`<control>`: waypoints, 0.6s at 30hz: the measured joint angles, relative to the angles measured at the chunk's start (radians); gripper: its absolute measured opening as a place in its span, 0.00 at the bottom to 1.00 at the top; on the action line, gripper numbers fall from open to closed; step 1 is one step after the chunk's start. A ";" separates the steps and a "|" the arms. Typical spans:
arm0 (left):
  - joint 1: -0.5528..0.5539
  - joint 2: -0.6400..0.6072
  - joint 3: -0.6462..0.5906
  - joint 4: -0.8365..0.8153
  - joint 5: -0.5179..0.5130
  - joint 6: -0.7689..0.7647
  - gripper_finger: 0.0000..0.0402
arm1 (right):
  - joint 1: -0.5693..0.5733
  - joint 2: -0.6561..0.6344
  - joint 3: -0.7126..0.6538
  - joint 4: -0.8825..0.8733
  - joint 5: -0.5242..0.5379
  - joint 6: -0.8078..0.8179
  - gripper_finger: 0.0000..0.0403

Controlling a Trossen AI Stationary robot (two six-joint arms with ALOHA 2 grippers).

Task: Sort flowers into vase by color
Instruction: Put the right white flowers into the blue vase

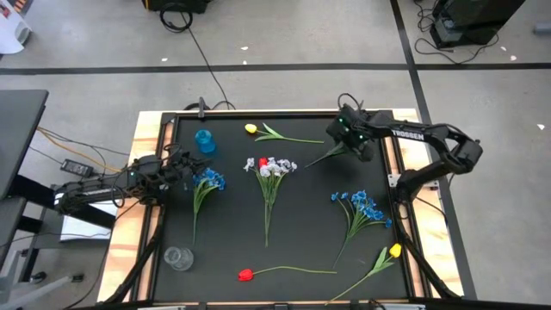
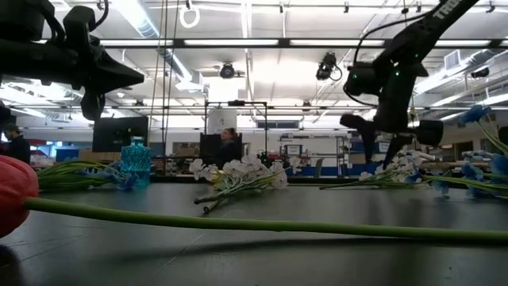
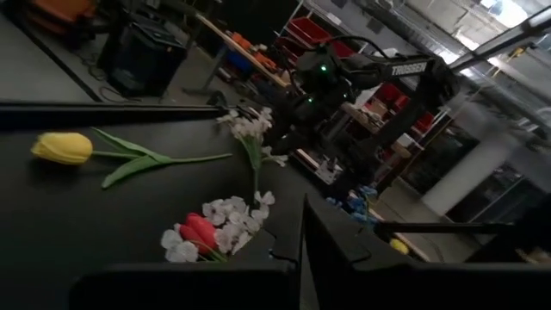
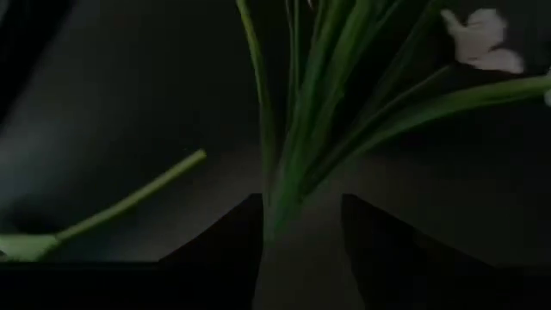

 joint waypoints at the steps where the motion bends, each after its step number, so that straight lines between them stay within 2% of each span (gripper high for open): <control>1: 0.000 0.000 0.000 -0.001 -0.003 0.004 0.06 | -0.009 0.011 0.000 0.019 -0.008 0.009 0.41; 6: 0.000 0.000 0.000 -0.003 -0.029 0.001 0.06 | -0.025 0.083 0.000 0.066 -0.035 0.075 0.41; 9: 0.000 0.000 0.000 -0.004 -0.029 0.002 0.10 | -0.029 0.129 0.000 0.067 -0.041 0.105 0.41; 14: 0.000 0.000 0.000 -0.009 -0.029 -0.002 0.18 | -0.029 0.184 0.006 0.073 -0.044 0.106 0.41; 18: 0.000 0.000 0.000 -0.020 -0.032 -0.006 0.20 | -0.029 0.196 0.005 0.075 -0.029 0.080 0.36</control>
